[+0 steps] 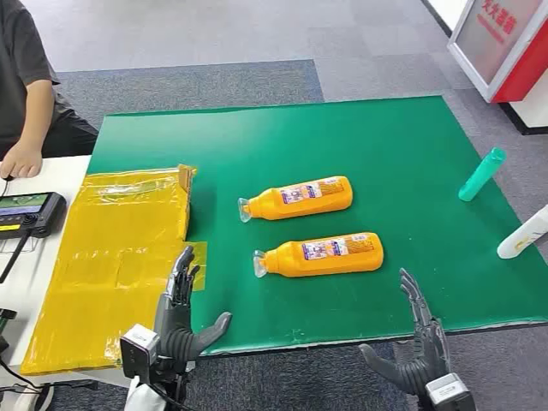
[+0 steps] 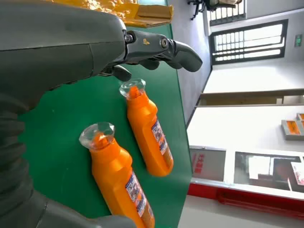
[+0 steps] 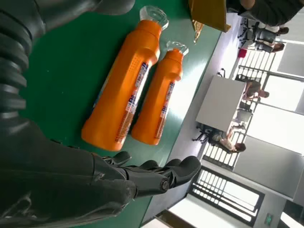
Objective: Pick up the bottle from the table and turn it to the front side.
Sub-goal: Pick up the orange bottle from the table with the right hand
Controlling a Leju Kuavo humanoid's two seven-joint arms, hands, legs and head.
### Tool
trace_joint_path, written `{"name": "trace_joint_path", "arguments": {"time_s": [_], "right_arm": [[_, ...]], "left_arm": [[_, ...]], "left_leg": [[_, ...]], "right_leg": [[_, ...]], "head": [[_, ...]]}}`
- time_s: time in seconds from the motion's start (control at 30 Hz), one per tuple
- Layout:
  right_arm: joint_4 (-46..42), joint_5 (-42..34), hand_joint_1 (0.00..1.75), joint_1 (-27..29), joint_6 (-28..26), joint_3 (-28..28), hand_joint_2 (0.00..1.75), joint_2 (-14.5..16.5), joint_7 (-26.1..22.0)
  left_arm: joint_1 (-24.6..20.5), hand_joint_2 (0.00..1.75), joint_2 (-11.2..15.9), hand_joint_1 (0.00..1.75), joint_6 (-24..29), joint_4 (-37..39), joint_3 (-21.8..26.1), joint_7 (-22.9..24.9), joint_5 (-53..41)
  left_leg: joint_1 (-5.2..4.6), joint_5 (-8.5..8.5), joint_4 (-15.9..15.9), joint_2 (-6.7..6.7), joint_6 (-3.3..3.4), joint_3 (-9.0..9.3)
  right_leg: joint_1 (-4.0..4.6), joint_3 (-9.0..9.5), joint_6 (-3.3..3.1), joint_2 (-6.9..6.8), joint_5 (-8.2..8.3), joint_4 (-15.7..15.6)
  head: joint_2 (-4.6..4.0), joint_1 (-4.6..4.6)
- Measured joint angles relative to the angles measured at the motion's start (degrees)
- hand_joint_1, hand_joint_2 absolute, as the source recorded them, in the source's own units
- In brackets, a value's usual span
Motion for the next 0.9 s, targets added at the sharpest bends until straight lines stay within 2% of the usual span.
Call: {"name": "trace_joint_path", "arguments": {"time_s": [0.77, 0.9], "right_arm": [[0.3, 0.4, 0.0, -0.1, 0.4, -0.8, 1.75, 1.2, -0.2], [0.3, 2.2, 0.0, -0.1, -1.1, -0.5, 1.75, 1.6, 0.0]], "left_arm": [[0.8, 1.75, 0.1, 0.0, 0.1, -0.2, 0.5, 0.0, -0.5], [1.9, 1.75, 0.5, 0.0, -0.3, -1.3, 0.8, -0.1, 0.1]], "left_leg": [[0.0, 0.0, 0.0, 0.0, 0.0, 0.0], [0.0, 0.0, 0.0, 0.0, -0.01, 0.0]], "right_leg": [[0.0, 0.01, 0.0, 0.0, 0.0, 0.0], [0.01, 0.04, -0.01, 0.0, 0.0, 0.0]], "head": [[0.0, 0.0], [0.0, 0.0]]}}
